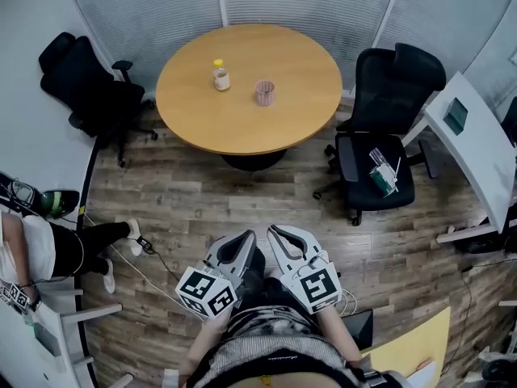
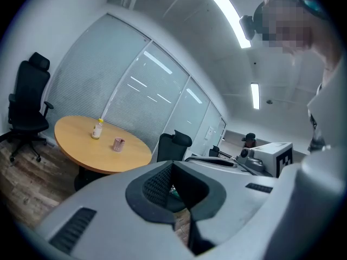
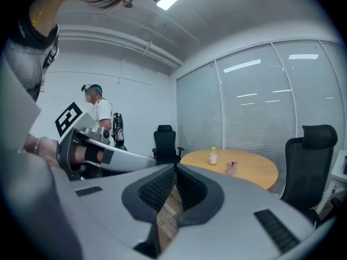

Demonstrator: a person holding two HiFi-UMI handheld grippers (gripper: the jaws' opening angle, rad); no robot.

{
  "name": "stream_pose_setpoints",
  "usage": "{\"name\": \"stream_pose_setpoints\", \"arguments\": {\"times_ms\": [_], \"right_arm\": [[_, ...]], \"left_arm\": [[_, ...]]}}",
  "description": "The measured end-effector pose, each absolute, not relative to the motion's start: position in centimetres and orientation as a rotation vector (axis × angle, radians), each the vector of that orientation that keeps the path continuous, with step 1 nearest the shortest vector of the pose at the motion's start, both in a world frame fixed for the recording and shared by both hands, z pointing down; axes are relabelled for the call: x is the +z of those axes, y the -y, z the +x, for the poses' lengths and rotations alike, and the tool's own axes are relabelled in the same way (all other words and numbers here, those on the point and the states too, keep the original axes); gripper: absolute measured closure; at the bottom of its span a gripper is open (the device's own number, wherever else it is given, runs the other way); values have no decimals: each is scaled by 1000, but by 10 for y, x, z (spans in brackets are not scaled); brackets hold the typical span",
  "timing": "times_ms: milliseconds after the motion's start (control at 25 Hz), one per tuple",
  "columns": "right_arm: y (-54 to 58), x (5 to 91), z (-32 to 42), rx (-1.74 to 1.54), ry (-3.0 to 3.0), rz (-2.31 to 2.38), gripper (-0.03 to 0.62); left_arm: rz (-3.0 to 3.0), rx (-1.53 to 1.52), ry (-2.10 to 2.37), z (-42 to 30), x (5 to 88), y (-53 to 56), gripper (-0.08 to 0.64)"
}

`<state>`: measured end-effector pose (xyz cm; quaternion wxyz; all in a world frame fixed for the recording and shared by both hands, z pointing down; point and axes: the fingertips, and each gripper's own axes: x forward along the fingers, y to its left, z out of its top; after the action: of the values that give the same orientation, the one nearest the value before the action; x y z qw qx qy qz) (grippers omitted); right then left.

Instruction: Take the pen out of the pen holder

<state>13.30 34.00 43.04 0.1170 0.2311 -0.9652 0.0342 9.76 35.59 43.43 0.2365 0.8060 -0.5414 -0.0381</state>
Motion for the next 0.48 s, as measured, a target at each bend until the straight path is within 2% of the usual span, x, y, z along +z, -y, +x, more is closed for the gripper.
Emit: {"name": "stream_pose_setpoints", "arguments": {"times_ms": [480], "right_arm": [[-260, 426, 81, 76, 2801, 753, 561]], "left_arm": [[2300, -115, 1377, 54, 428, -264, 557]]}}
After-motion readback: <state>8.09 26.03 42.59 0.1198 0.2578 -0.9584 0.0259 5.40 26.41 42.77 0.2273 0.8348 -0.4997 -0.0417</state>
